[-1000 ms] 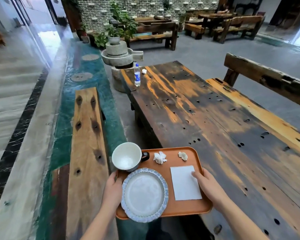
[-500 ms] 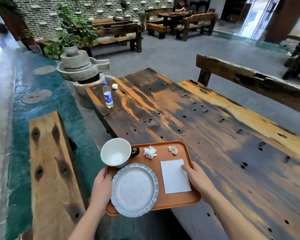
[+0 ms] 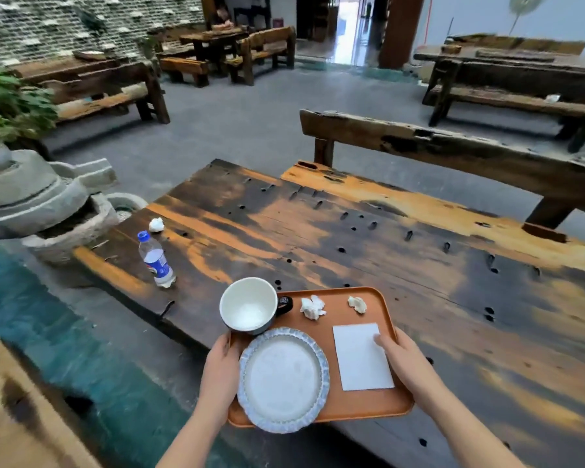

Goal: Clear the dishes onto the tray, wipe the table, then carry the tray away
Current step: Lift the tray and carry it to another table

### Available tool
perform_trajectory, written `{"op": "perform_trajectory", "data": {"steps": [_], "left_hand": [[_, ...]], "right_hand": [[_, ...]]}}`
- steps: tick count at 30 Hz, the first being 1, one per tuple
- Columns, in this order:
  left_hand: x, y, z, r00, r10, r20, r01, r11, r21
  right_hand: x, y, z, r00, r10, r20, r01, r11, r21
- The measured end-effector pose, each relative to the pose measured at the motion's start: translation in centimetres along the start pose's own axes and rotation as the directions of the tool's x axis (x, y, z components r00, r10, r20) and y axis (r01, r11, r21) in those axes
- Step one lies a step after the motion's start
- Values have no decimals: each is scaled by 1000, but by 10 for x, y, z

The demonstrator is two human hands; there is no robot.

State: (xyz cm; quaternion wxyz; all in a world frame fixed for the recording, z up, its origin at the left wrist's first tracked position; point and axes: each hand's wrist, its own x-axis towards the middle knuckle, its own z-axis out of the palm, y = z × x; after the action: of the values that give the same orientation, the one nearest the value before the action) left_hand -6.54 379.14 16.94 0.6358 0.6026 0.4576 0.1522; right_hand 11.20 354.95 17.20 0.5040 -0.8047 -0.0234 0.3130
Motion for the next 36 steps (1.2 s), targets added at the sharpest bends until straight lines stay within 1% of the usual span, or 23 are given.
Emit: {"op": "perform_trajectory", "data": {"steps": [5, 7, 12, 16, 18, 20, 25, 28, 33, 36], "left_hand": [[61, 23, -18, 994, 17, 111, -24, 997, 70], [78, 31, -17, 987, 11, 157, -25, 996, 87], [113, 50, -3, 971, 32, 235, -57, 993, 100], [133, 60, 13, 960, 18, 278, -49, 993, 104], [141, 66, 25, 957, 36, 289, -70, 992, 107], [149, 72, 43, 953, 44, 300, -82, 990, 116], [167, 75, 85, 948, 50, 315, -105, 981, 160], [182, 74, 107, 937, 42, 347, -113, 976, 186], [217, 79, 132, 922, 35, 384, -119, 973, 197], [239, 82, 141, 907, -11, 421, -88, 972, 216]], "right_hand": [[5, -17, 37, 994, 48, -101, -40, 996, 74], [9, -19, 45, 987, 69, -142, -54, 993, 107], [25, -25, 53, 973, 121, -194, -85, 979, 186], [40, -27, 48, 964, 162, -211, -111, 966, 235], [49, -28, 45, 958, 181, -224, -123, 961, 249], [60, -27, 34, 951, 177, -253, -112, 961, 253], [74, -28, 1, 934, 224, -279, -149, 952, 267], [84, -23, -14, 919, 243, -312, -157, 948, 276], [100, -28, -14, 879, 291, -379, -178, 935, 306], [110, -28, -8, 853, 319, -414, -195, 929, 314]]}}
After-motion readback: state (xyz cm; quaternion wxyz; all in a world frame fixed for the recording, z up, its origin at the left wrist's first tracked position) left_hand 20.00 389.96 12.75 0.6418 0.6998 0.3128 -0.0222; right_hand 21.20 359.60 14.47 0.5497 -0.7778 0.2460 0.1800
